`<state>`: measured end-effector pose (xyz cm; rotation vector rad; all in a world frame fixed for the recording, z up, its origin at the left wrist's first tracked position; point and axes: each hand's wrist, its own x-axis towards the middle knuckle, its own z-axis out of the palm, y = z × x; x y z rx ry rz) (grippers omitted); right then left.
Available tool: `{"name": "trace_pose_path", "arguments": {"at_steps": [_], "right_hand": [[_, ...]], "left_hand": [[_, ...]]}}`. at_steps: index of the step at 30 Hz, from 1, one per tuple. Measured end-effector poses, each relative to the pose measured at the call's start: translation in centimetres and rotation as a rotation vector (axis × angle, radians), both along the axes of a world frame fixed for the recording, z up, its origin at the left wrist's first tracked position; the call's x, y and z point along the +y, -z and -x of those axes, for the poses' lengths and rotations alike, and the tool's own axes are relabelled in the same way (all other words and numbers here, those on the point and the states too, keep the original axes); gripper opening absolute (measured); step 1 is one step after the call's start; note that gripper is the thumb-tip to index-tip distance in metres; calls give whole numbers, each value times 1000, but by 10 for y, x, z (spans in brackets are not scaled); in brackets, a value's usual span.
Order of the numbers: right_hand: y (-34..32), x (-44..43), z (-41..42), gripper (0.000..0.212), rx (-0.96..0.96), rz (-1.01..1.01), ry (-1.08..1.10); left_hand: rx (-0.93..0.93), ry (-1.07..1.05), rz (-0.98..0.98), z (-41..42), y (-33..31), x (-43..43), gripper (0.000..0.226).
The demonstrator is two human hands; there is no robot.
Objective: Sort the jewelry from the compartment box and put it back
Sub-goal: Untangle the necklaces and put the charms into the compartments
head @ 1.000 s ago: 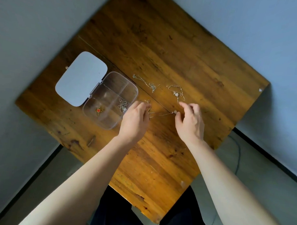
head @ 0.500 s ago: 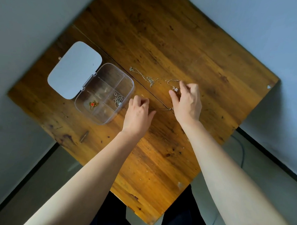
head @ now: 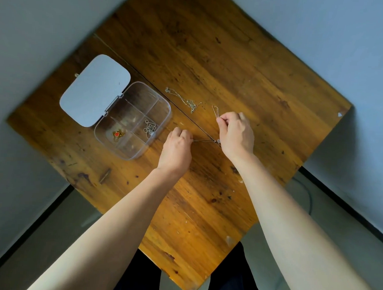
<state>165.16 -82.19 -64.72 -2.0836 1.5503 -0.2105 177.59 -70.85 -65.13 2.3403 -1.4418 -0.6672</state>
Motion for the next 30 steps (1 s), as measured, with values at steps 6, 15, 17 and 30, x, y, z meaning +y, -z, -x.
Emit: {"name": "trace_pose_path", "arguments": {"at_steps": [6, 15, 17, 30], "right_hand": [[-32, -7, -6, 23, -398, -13, 199], [-90, -10, -61, 13, -824, -85, 282], [-97, -7, -74, 13, -883, -157, 280], [-94, 16, -121, 10, -906, -422, 261]], "left_hand": [[15, -148, 310, -4, -46, 12, 10], [532, -596, 699, -60, -126, 16, 10], [588, -647, 735, -75, -138, 20, 9], [676, -695, 866, -125, -175, 34, 10]]}}
